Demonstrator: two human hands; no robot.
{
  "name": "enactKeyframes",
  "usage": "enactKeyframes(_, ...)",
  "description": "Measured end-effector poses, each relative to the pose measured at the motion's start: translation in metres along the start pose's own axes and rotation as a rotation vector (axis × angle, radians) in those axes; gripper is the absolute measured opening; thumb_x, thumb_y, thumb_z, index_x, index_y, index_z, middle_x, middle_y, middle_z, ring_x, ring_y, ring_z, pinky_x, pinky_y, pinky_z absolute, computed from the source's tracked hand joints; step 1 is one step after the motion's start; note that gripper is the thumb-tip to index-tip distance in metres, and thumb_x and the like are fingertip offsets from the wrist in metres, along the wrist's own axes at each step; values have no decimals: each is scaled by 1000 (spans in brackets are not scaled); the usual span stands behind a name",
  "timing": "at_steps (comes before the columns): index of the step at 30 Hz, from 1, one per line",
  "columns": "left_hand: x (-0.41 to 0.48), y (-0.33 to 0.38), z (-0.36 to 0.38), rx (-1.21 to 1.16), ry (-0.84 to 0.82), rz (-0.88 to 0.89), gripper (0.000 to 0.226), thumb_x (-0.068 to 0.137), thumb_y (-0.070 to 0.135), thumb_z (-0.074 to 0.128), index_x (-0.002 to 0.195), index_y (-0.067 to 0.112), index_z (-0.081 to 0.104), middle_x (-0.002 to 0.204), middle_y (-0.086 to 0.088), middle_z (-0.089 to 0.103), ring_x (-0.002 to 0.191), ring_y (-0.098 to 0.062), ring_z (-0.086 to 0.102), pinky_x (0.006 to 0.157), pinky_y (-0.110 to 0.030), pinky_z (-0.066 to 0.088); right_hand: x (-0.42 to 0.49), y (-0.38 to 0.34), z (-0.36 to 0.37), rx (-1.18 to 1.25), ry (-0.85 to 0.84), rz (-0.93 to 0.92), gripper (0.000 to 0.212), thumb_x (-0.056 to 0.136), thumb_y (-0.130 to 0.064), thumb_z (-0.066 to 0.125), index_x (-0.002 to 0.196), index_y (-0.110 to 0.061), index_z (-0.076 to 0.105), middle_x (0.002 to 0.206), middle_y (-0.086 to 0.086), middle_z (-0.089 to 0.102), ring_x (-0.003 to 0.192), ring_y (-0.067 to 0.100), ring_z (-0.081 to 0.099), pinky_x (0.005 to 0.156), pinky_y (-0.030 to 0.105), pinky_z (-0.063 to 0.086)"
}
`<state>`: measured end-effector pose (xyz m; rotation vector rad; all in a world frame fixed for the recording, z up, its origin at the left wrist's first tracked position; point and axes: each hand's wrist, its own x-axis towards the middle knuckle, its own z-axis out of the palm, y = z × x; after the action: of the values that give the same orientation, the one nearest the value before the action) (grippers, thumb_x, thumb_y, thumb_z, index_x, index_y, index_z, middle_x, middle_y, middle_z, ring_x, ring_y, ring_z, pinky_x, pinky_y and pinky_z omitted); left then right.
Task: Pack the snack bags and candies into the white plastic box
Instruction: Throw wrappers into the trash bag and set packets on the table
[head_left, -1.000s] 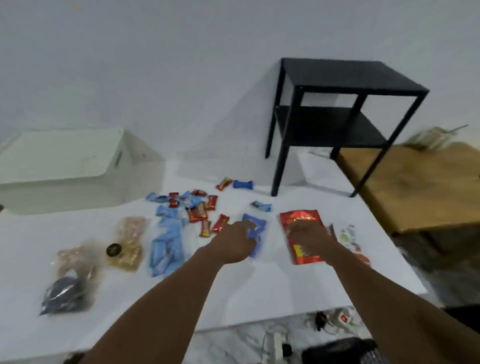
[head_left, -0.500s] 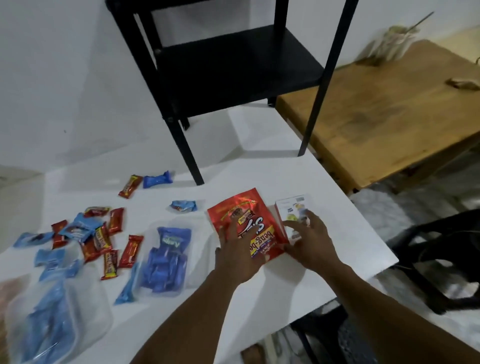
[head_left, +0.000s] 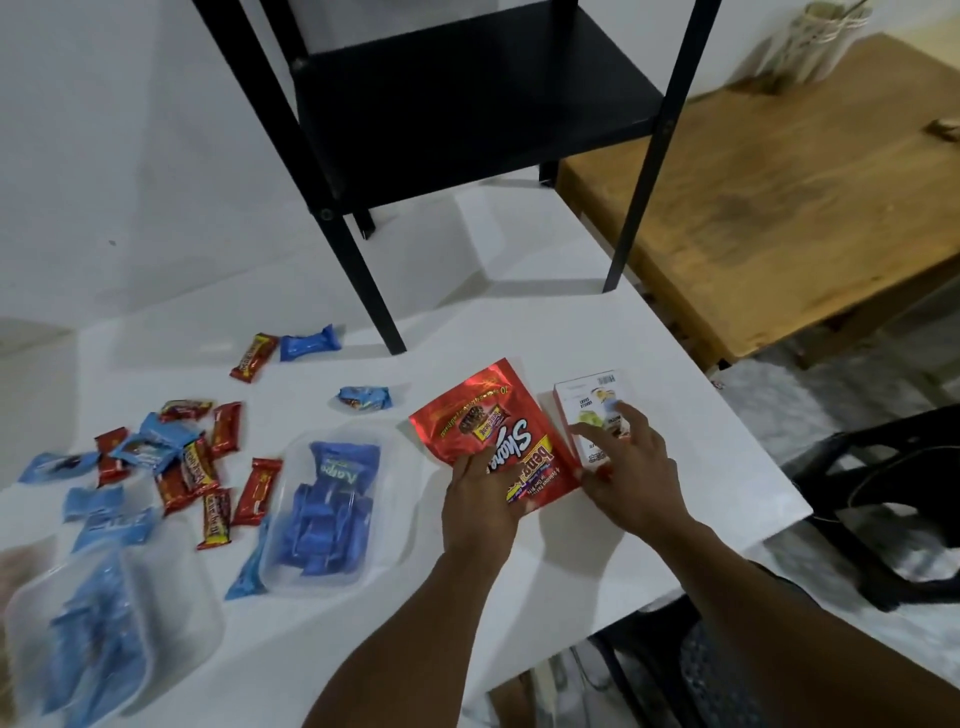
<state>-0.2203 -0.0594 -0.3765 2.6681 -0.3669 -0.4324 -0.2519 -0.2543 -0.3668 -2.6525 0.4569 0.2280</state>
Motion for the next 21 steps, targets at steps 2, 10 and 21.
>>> enactKeyframes(2,-1,-1,-3,-21,14,15,50,85,39,74,132,24,64,141,2,55,135,-21,40,107,-39,46,-3,-2,0,2,-8,-1,58,79,-45,70,133,-47,48,158,1,21,137,36,33,95,57,47)
enactKeyframes(10,-30,-14,-11,-180,75,-16,37,88,25,72,123,17,70,129,1,66,121,-20,55,106,-31,45,-22,-18,-4,-5,-23,-3,58,75,-41,71,129,-50,53,156,-1,25,133,36,37,94,55,46)
enactKeyframes(21,-100,-38,-123,-173,224,100,31,90,32,68,118,21,72,130,4,66,123,-14,55,112,-35,40,-69,-117,-55,-51,49,-113,56,76,-36,69,129,-48,53,156,-1,24,131,37,36,97,52,44)
